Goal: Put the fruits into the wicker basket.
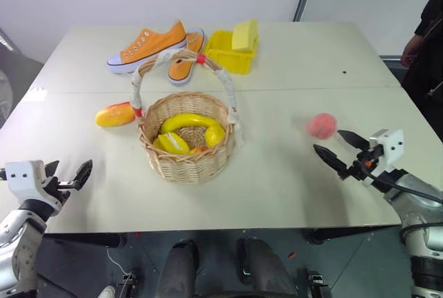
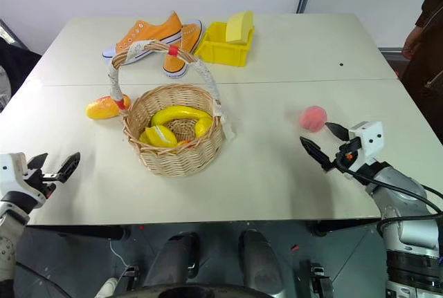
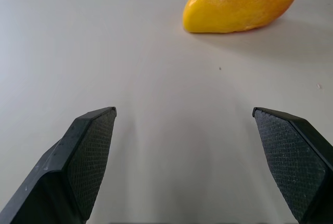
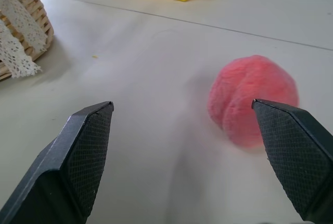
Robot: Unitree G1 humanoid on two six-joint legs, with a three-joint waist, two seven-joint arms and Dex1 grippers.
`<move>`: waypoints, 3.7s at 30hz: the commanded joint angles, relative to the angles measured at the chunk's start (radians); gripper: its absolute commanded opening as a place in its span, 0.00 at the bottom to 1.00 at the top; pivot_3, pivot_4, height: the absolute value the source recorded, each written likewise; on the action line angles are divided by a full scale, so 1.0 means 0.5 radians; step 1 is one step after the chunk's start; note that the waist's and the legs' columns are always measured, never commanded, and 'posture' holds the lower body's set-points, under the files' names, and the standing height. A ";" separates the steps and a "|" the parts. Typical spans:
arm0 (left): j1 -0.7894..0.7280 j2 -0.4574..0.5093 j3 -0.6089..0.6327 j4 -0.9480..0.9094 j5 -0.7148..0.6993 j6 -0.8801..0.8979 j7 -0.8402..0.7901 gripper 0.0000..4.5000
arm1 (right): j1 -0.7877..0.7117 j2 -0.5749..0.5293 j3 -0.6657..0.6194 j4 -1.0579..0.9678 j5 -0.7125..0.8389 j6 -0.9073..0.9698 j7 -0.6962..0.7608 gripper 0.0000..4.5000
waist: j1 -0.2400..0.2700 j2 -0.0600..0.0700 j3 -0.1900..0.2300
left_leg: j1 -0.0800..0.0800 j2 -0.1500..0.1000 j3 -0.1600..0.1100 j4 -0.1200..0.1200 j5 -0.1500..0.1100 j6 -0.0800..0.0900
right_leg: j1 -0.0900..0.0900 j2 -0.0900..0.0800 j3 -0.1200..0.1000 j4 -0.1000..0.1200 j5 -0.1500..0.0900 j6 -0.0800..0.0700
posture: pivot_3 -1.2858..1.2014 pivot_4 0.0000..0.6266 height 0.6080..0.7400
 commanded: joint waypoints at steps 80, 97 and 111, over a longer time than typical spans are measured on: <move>-1.128 0.391 -0.887 -0.777 -0.626 0.831 -0.391 0.66 | -0.546 -0.467 0.283 -0.935 0.482 0.626 0.098 1.00 | 0.000 -0.002 0.002 | 0.000 0.030 0.018 0.008 -0.001 0.003 | 0.004 0.024 -0.006 0.007 0.004 0.009 | 0.52 0.24 1.00; -0.927 0.434 -0.901 -0.981 -0.719 0.740 -0.751 0.98 | -0.751 -0.206 0.425 0.302 -0.368 0.478 -0.494 1.00 | -0.011 -0.001 0.002 | 0.002 0.030 0.020 0.010 -0.001 0.003 | 0.000 0.029 0.004 0.009 0.003 -0.003 | 0.52 0.24 1.00; -0.766 0.402 -0.774 -0.980 -0.692 0.629 -0.720 1.00 | -0.682 -0.236 0.452 0.108 -0.423 0.327 -0.264 0.51 | -0.012 0.000 0.002 | 0.002 0.030 0.020 0.009 -0.001 0.003 | -0.001 0.030 0.006 0.010 0.004 -0.002 | 0.52 0.24 1.00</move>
